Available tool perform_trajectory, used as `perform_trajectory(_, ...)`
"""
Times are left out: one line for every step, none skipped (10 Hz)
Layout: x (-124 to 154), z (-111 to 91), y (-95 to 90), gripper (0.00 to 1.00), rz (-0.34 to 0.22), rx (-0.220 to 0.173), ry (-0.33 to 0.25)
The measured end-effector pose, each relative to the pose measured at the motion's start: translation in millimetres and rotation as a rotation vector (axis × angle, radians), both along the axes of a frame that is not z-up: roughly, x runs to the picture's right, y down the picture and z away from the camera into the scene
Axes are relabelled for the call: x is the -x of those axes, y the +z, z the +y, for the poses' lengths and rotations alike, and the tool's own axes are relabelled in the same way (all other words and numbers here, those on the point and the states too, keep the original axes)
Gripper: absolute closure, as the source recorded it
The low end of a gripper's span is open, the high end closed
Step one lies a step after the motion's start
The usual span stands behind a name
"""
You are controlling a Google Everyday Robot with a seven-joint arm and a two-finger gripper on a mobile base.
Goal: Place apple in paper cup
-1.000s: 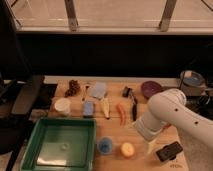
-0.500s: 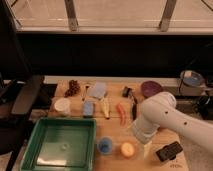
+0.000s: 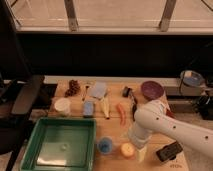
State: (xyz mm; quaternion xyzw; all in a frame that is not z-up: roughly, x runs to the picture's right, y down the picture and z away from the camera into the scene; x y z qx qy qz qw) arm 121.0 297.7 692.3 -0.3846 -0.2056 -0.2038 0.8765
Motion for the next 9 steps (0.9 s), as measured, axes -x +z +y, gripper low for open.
perform_trajectory(2.0,6.4,7.3,0.25,0.003,0.015,0.004)
perform_trajectory(2.1,11.1,11.6,0.25,0.005,0.026,0.006)
perform_trajectory(2.7,15.9,18.0,0.25,0.003,0.030,0.017)
perform_trajectory(1.3,19.6,22.0,0.25,0.002,0.033,0.026)
perform_trajectory(-1.6,22.5,25.5,0.26,-0.003,0.029,0.036)
perform_trajectory(-3.4,23.2,26.8,0.31,-0.008,0.022,0.041)
perform_trajectory(-5.0,24.4,29.6,0.44,-0.024,0.014,0.047)
perform_trajectory(-6.7,24.5,30.5,0.53,-0.034,0.008,0.051)
perform_trajectory(-7.9,23.4,30.4,0.61,-0.042,-0.001,0.055)
